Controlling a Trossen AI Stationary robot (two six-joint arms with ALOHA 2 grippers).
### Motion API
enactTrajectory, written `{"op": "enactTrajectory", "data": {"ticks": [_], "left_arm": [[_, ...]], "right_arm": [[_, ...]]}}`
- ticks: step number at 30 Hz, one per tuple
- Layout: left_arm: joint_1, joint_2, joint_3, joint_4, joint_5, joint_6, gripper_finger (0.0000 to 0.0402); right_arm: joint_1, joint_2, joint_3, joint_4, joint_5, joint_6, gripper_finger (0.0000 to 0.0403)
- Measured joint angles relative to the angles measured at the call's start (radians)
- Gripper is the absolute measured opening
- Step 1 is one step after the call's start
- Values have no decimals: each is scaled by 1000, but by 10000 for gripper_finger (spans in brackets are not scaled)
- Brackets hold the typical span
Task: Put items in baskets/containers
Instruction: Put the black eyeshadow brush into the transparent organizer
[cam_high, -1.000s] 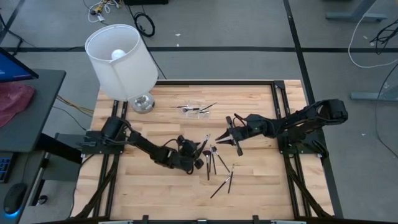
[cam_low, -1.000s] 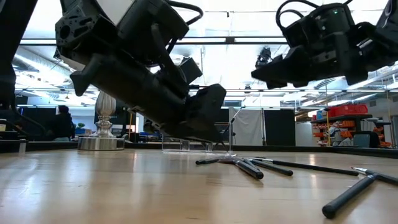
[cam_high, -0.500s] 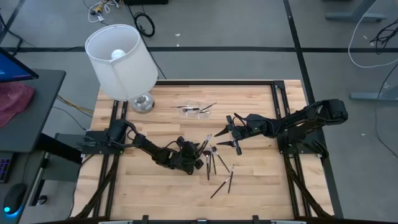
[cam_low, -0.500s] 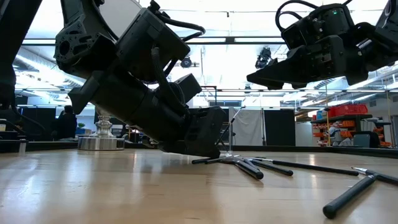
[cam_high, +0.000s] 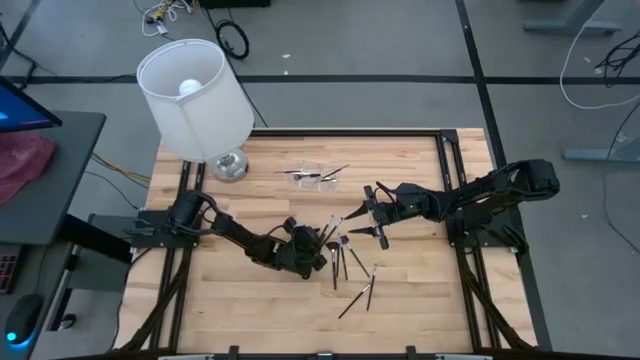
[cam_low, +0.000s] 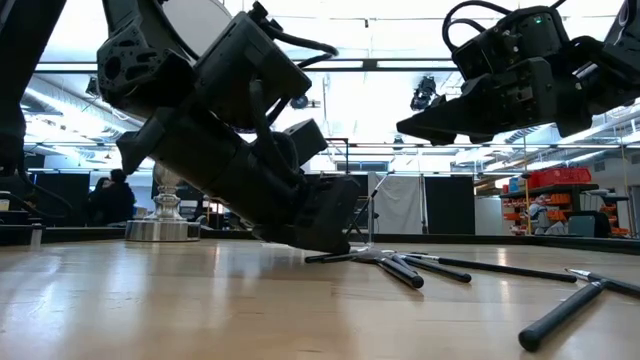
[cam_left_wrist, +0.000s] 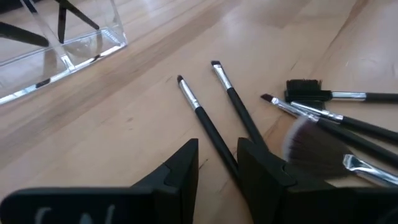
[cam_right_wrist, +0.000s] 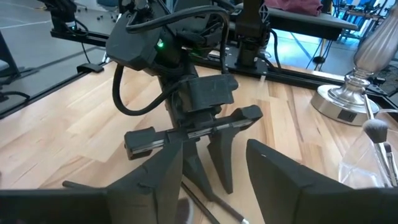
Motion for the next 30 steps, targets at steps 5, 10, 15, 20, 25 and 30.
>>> {"op": "enactTrajectory", "data": {"ticks": [5, 10, 15, 20, 25, 30], "left_arm": [[-3, -7, -2, -7, -21, 51, 115], [2, -13, -3, -25, -9, 60, 115], [5, -16, -2, -86, 46, -4, 115], [-10, -13, -2, -92, 30, -97, 115], [-13, -13, -2, -90, 29, 65, 115], [12, -18, -2, -89, 79, 80, 95]], "right_arm": [[0, 0, 0, -3, 0, 0, 183], [0, 0, 0, -10, 0, 0, 183], [0, 0, 0, -15, 0, -3, 183], [0, 0, 0, -15, 0, -3, 183], [0, 0, 0, -15, 0, -4, 183], [0, 0, 0, -16, 0, -4, 183]]}}
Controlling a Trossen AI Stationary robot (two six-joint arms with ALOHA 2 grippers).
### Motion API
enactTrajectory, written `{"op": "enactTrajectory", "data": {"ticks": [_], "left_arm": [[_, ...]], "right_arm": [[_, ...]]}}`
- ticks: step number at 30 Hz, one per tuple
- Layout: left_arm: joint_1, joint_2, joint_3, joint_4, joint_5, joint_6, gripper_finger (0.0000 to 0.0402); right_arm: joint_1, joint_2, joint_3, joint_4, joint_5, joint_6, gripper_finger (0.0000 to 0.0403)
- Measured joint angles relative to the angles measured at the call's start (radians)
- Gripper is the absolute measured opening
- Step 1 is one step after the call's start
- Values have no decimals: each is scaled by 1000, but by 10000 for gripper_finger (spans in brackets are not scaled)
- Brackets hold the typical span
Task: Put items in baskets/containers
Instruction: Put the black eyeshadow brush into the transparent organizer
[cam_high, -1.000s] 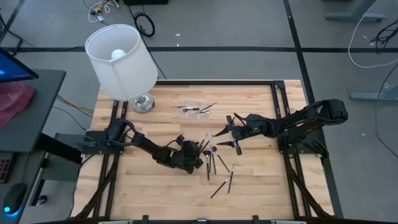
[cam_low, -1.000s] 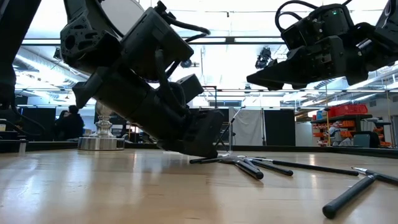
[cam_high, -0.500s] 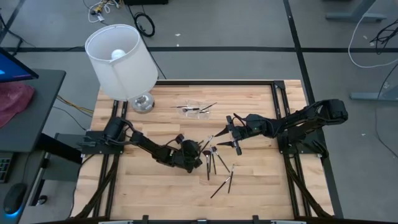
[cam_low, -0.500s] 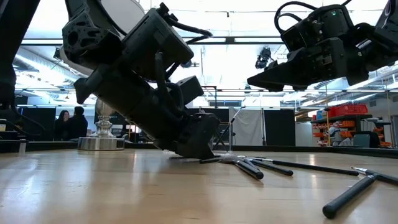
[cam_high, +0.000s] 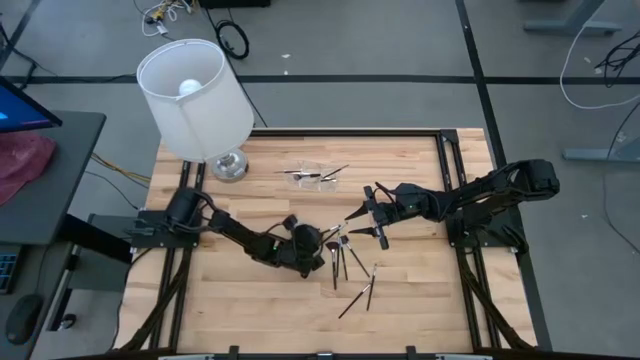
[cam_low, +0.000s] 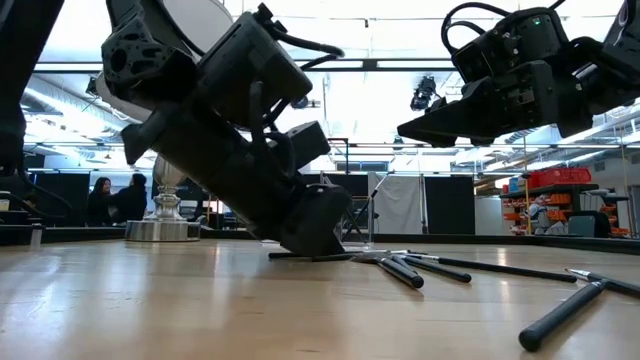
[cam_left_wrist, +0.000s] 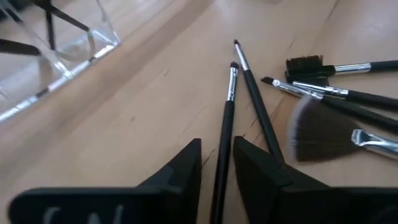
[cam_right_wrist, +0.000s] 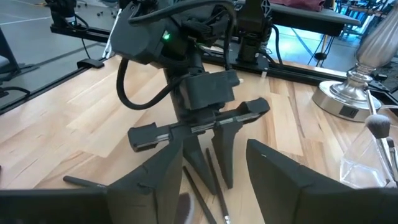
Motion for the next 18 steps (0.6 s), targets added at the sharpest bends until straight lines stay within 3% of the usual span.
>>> {"op": "enactTrajectory", "data": {"ticks": [6, 14, 18], "left_arm": [[18, -3, 0, 6, 42, -16, 17], [15, -3, -3, 26, 34, -17, 19], [1, 2, -4, 46, 5, 10, 11]], "right_arm": [[0, 55, 1, 7, 0, -45, 183], [-19, 277, 94, 62, 0, -109, 183], [-47, 412, 200, -43, -9, -157, 183]]}}
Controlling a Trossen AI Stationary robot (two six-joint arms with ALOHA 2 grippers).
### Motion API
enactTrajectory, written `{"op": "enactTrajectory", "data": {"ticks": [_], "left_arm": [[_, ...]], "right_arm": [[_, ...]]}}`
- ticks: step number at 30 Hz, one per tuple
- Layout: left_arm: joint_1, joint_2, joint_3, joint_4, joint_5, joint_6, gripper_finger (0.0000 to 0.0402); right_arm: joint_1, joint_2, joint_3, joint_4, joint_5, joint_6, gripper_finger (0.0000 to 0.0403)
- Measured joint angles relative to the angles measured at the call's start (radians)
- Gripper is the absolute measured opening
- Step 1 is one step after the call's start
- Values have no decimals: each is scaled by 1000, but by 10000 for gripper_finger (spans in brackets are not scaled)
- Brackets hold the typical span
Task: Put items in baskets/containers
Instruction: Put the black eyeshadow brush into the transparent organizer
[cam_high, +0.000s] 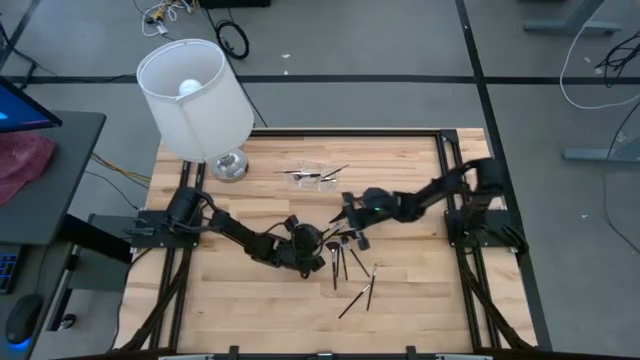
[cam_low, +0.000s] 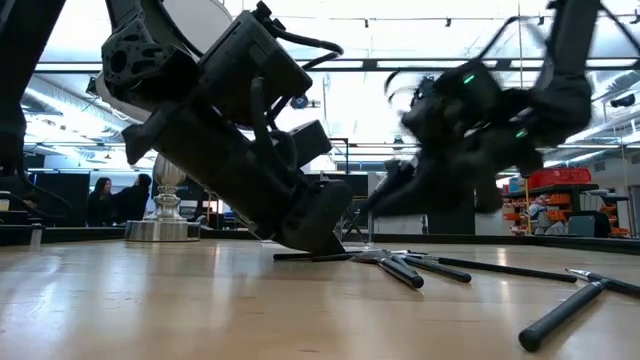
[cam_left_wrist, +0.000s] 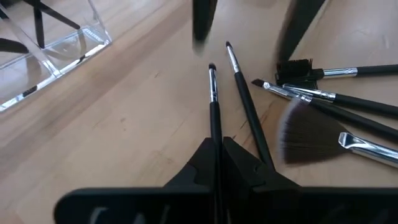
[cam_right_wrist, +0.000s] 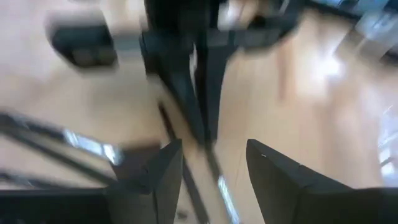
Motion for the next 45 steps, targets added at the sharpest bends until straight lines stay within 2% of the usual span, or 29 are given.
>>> {"op": "enactTrajectory", "data": {"ticks": [3, 6, 10, 16, 25, 36, 45], "left_arm": [[-16, 4, 0, 7, -31, 5, 12], [-26, 5, 0, 16, -57, 6, 16], [-34, -4, -2, 34, -69, 49, 10], [-35, -28, -4, 30, -78, 61, 17], [-39, -30, -4, 47, -96, 61, 12], [-45, -46, -2, 75, -112, 96, 11], [-64, -78, 0, 107, -140, 141, 12]], "right_arm": [[-22, 44, 72, -161, -2, -5, 180], [-36, 50, 109, -213, -3, 9, 170], [-43, 50, 117, -195, -14, 8, 153], [-51, 50, 122, -222, -97, 28, 146], [-54, 50, 122, -216, -71, 16, 146], [-75, 111, 122, -118, -77, 33, 146], [-81, 110, 123, -152, -73, 13, 141]]}}
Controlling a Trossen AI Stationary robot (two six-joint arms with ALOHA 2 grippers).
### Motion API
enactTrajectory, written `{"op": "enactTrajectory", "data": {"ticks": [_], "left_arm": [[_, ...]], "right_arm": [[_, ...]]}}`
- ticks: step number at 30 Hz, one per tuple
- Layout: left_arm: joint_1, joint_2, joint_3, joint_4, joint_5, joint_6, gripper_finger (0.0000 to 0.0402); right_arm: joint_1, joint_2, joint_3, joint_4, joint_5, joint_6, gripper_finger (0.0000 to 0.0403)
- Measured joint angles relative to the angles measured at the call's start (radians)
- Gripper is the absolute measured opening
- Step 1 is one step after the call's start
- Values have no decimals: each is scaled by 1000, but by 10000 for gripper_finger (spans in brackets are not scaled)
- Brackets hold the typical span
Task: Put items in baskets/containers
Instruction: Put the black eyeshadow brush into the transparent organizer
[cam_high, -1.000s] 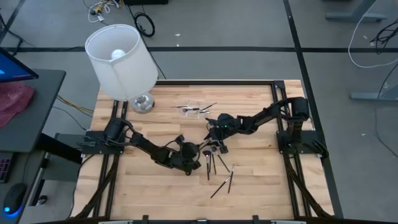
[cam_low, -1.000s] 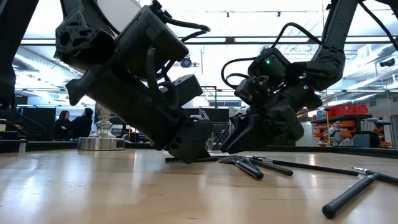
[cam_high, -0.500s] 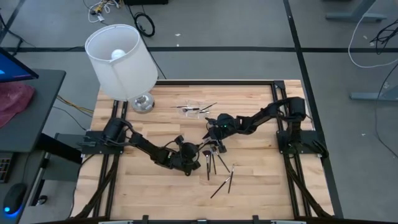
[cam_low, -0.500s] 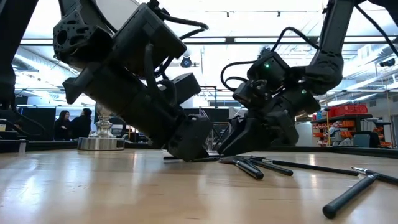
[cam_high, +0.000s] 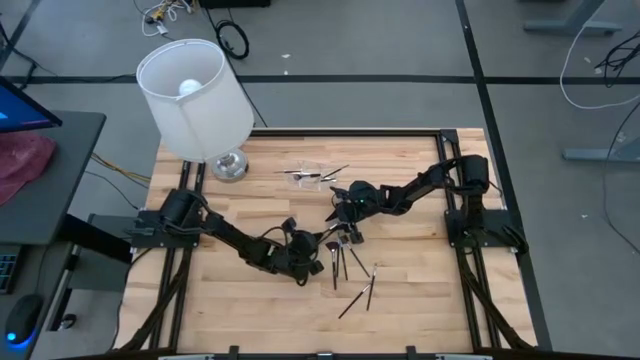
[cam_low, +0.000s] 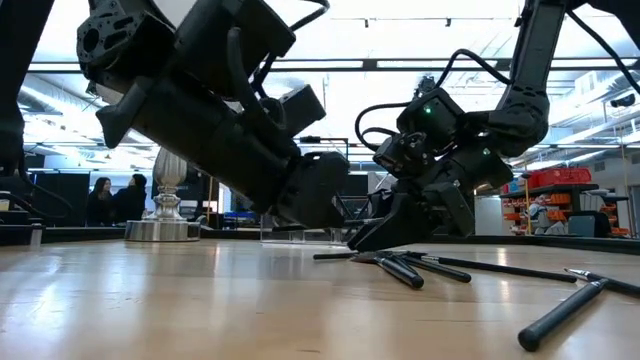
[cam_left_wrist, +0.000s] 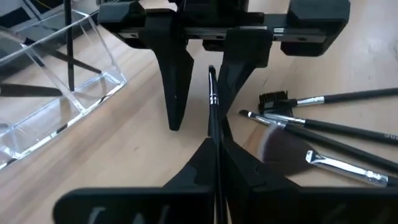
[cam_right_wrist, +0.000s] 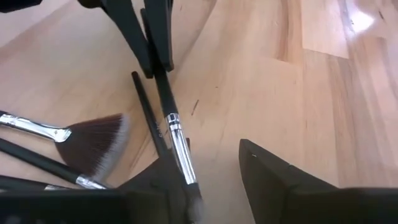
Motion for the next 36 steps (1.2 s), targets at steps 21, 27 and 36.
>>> {"op": "enactTrajectory", "data": {"ticks": [21, 27, 36], "left_arm": [[5, -2, 0, -30, 45, -14, 15], [5, -2, 0, -29, 45, -14, 17], [5, -2, 0, -31, 55, -11, 18]], "right_arm": [[59, -18, -3, 30, -58, -32, 130], [59, -19, -3, 30, -59, -33, 101], [59, -20, -3, 21, -60, -40, 34]]}}
